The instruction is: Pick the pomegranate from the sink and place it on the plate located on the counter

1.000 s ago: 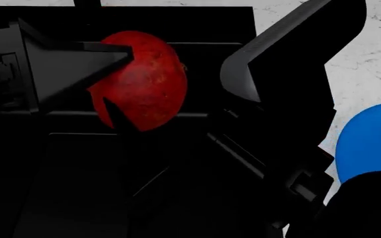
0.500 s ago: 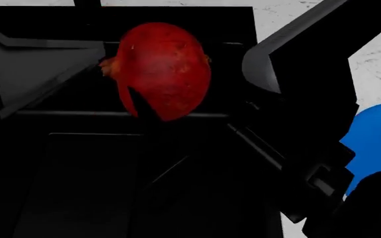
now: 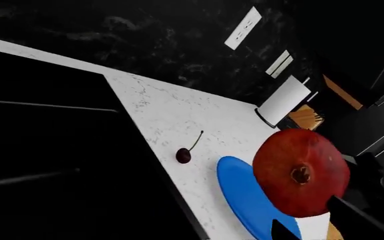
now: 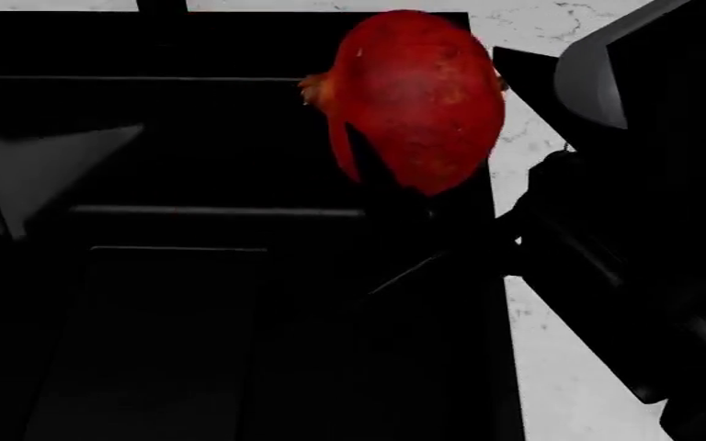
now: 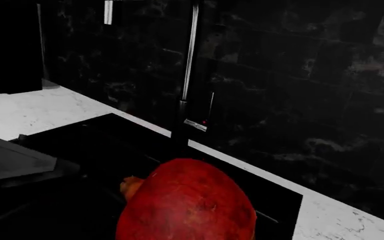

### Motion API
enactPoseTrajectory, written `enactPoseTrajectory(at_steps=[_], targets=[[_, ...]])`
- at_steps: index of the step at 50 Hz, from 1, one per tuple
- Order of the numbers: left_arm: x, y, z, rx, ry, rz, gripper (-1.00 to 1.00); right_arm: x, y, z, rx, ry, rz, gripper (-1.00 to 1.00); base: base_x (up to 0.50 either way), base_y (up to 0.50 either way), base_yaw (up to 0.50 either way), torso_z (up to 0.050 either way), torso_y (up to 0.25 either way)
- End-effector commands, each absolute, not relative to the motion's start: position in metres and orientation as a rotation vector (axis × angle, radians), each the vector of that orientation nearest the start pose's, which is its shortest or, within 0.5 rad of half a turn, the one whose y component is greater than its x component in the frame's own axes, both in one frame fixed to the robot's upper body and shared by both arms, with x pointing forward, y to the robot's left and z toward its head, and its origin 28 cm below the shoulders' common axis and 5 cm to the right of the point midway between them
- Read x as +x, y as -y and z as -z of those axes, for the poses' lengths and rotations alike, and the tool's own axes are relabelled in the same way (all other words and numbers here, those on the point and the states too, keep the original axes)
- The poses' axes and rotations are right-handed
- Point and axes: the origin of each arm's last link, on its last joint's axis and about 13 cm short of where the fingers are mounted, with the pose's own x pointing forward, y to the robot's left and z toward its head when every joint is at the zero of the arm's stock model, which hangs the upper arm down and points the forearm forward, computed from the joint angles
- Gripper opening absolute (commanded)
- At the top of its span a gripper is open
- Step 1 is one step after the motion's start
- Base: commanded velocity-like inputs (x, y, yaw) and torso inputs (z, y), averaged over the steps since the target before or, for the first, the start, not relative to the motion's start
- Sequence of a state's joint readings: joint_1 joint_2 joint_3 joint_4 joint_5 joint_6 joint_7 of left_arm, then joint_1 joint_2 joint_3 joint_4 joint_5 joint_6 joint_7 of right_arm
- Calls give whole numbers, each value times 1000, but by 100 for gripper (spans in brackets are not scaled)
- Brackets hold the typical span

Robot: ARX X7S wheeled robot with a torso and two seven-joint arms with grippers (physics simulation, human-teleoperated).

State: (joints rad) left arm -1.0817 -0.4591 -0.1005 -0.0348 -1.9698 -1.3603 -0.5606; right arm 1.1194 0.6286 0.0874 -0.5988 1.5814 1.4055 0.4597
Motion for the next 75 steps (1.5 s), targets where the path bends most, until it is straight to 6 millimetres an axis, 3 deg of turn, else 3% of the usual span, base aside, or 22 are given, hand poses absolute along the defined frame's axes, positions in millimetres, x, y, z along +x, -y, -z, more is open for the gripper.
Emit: enactPoseTrajectory(at_steps=[1,15,30,40,75], targets=[[265,-259,-290,-411,-228,661,100,194,156,-326,-220,104,-423,-100,0,0,0,0,-10],[272,-257,-285,-391,-213,614,100,176,159,-318,-273,27,-240,-100,0,0,0,0,0],[271,-256,-286,-362,-196,531,100,149,171,-331,-269,-69,-136,-100,0,0,0,0,-1],[269,-251,-284,-289,-165,427,100,149,179,-327,-283,-114,-38,-100,0,0,0,0,-1],[281,-248,-279,-208,-148,322,100,158,209,-318,-227,-228,238,-100,0,0,0,0,-1]])
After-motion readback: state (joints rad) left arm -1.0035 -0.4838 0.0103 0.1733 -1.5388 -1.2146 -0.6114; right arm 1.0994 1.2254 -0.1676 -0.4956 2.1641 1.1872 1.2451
